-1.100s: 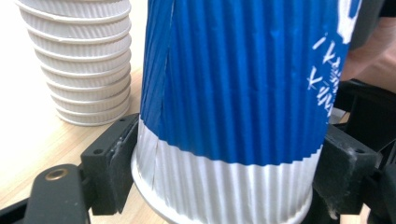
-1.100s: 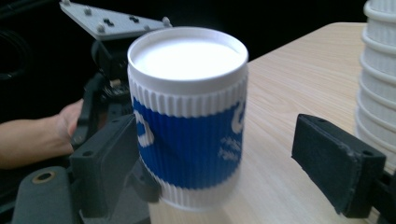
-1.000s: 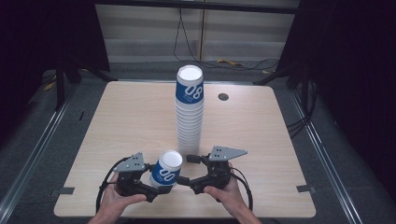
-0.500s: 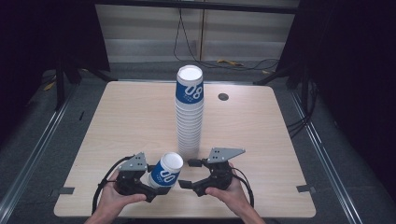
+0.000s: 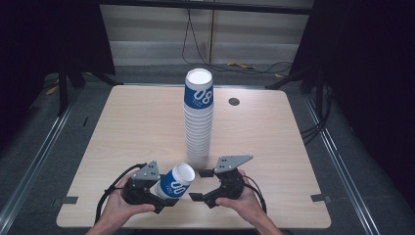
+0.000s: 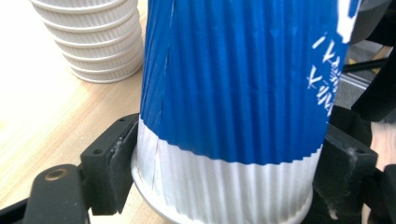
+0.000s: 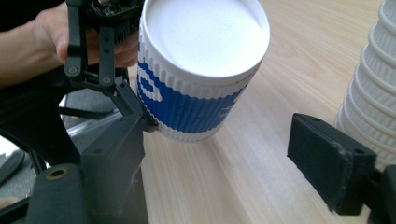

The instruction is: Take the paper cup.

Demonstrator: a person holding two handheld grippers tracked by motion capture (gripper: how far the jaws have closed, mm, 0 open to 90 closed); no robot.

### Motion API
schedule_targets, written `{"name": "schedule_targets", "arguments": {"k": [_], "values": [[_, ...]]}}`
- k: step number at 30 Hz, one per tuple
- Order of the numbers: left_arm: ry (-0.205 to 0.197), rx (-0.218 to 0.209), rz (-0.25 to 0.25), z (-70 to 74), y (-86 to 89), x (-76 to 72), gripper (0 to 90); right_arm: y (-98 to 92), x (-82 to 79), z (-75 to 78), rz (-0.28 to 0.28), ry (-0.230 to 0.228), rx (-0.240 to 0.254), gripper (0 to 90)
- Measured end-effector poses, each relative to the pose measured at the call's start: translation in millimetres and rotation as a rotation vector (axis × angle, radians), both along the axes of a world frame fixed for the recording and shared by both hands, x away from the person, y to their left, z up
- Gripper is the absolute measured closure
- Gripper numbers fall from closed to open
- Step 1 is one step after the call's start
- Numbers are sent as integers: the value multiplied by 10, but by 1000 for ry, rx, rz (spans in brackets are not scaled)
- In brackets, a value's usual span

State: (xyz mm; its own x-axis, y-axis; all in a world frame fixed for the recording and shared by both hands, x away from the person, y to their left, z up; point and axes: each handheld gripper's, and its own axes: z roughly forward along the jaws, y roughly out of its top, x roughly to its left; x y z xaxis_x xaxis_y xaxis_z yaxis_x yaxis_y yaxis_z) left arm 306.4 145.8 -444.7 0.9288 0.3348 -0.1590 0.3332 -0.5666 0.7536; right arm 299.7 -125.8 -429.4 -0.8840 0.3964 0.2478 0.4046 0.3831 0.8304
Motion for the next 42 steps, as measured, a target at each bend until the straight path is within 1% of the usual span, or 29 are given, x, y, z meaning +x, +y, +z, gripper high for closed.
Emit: {"name": "schedule_targets", "arguments": {"k": [1, 2, 5, 6, 7, 9, 11, 13, 14, 15, 16, 17, 18, 19, 21, 22, 23, 24, 26, 28, 29, 31, 33, 34, 35, 36, 37, 40, 42], "values": [[-1, 19, -11, -4, -13, -4, 190, -10, 1, 17, 5, -2, -5, 180], [-1, 19, -11, -4, -13, -4, 190, -10, 1, 17, 5, -2, -5, 180], [5, 57, -22, -37, -52, -6, 190, -7, 13, 12, 16, 7, -27, 168], [5, 57, -22, -37, -52, -6, 190, -7, 13, 12, 16, 7, -27, 168], [6, 66, -30, -49, -60, -8, 190, 9, 19, -3, 47, 21, -47, 171], [18, 96, -50, -81, -85, -18, 190, 30, 21, -16, 55, 24, -69, 176], [22, 108, -56, -94, -98, -18, 190, 48, 31, -27, 65, 23, -92, 180], [24, 126, -60, -99, -102, -12, 190, 68, 42, -38, 77, 29, -115, 184], [25, 125, -57, -105, -104, -11, 190, 79, 52, -41, 85, 33, -128, 184], [23, 138, -55, -109, -108, -7, 190, 87, 56, -40, 90, 37, -137, 184], [23, 138, -55, -109, -108, -7, 190, 87, 56, -40, 90, 37, -137, 184], [19, 151, -58, -114, -113, 2, 190, 102, 62, -38, 96, 34, -156, 186], [26, 166, -56, -123, -128, 11, 190, 121, 71, -29, 106, 34, -173, 187], [26, 166, -56, -123, -128, 11, 190, 121, 71, -29, 106, 34, -173, 187], [22, 208, -70, -124, -163, 8, 190, 146, 94, -12, 121, 38, -205, 186], [22, 208, -70, -124, -163, 8, 190, 146, 94, -12, 121, 38, -205, 186], [14, 223, -87, -111, -179, 10, 190, 156, 108, -15, 131, 47, -218, 185], [14, 223, -87, -111, -179, 10, 190, 156, 108, -15, 131, 47, -218, 185], [14, 221, -87, -107, -194, 4, 190, 172, 116, -22, 142, 53, -243, 172], [17, 230, -93, -122, -219, 3, 190, 207, 127, -18, 142, 52, -273, 138], [13, 236, -94, -130, -234, 1, 190, 217, 133, -17, 148, 52, -276, 141], [3, 255, -103, -128, -255, 9, 190, 244, 145, 2, 161, 50, -314, 140], [1, 247, -104, -117, -278, 16, 190, 272, 162, 12, 177, 53, -339, 141], [1, 247, -104, -117, -278, 16, 190, 272, 162, 12, 177, 53, -339, 141], [-3, 256, -111, -115, -295, 14, 190, 298, 177, 19, 194, 69, -376, 158], [-3, 256, -111, -115, -295, 14, 190, 298, 177, 19, 194, 69, -376, 158], [-2, 264, -122, -123, -305, 7, 190, 315, 197, 20, 215, 76, -399, 194], [1, 266, -125, -137, -311, -4, 190, 337, 228, 21, 243, 108, -418, 189], [7, 262, -118, -141, -313, -2, 190, 345, 233, 23, 247, 107, -422, 192]]}}
